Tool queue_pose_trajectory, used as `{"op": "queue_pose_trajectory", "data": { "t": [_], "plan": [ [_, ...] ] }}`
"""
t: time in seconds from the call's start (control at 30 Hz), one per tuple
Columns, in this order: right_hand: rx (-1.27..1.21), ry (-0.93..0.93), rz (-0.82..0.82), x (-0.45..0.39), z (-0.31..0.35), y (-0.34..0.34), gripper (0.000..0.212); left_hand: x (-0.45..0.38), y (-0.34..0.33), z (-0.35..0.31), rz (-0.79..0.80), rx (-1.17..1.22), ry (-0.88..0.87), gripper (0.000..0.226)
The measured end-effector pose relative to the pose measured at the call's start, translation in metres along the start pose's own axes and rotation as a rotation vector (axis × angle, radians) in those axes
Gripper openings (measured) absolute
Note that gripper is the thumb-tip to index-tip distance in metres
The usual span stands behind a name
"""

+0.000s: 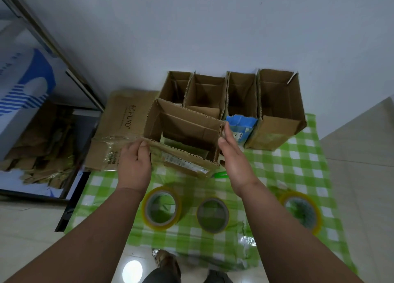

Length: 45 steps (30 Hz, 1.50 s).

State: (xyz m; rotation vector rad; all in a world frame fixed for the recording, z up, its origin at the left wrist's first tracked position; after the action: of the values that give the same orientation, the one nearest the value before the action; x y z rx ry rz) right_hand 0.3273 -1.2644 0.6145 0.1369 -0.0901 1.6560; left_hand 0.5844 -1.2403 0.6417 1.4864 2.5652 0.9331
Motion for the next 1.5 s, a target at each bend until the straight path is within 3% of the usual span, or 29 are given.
{"op": "queue_pose_trajectory", "data": {
  "t": [0.17,0.33,0.4,0.53,0.63,0.8,1.03,1.17,1.23,1.37,1.5],
  "plan": [
    [-0.036,-0.044,-0.020,-0.003,-0.001,0.000,0.056,0.009,0.010,-0.018,-0.034,0.010,-0.219,0.039],
    [-0.287,-0.178,-0.069,-0.001,-0.018,0.003,0.063,0.002,-0.004,-0.018,0.155,-0.147,-0.331,0.056],
    [-0.348,-0.210,-0.065,-0.001,-0.023,-0.001,0.059,-0.006,-0.004,-0.016,0.209,-0.092,-0.249,0.057],
    [-0.273,-0.250,-0.022,-0.001,-0.035,-0.010,0.063,-0.019,-0.009,0.013,0.413,0.139,0.141,0.049],
    [-0.217,-0.271,-0.069,-0.002,-0.041,-0.006,0.062,-0.022,-0.010,0.023,0.489,0.233,0.284,0.041],
    [-0.163,-0.342,-0.125,-0.004,-0.049,-0.004,0.053,-0.028,-0.008,0.022,0.542,0.217,0.315,0.016],
    [-0.099,-0.319,-0.138,-0.010,-0.045,-0.005,0.056,-0.044,-0.008,0.015,0.408,0.028,0.228,0.030],
    [-0.229,-0.304,-0.188,-0.005,-0.047,-0.006,0.048,-0.049,-0.011,0.005,0.360,-0.019,0.179,0.022],
    [-0.327,-0.300,-0.236,-0.001,-0.050,-0.006,0.042,-0.052,-0.014,0.007,0.392,-0.030,0.187,0.042],
    [-0.184,-0.180,-0.211,-0.004,-0.039,-0.002,0.077,-0.058,-0.025,-0.002,0.518,-0.065,0.131,0.098],
    [-0.006,0.029,-0.153,-0.019,-0.013,-0.005,0.091,-0.066,-0.028,-0.026,0.497,-0.313,-0.074,0.117]
  ]
}}
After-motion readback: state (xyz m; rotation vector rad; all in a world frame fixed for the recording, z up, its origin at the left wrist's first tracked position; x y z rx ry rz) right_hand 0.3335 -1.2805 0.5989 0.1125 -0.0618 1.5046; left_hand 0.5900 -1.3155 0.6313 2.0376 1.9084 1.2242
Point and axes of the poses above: each hand's wrist, its own x-axis away from the middle knuckle, its own y-axis out of the back of the hand, z = x × y, the point moved 10 cm from there along -x, towards the middle knuckle, and after that the axes turned 14 degrees about y, right-handed, at the moved point
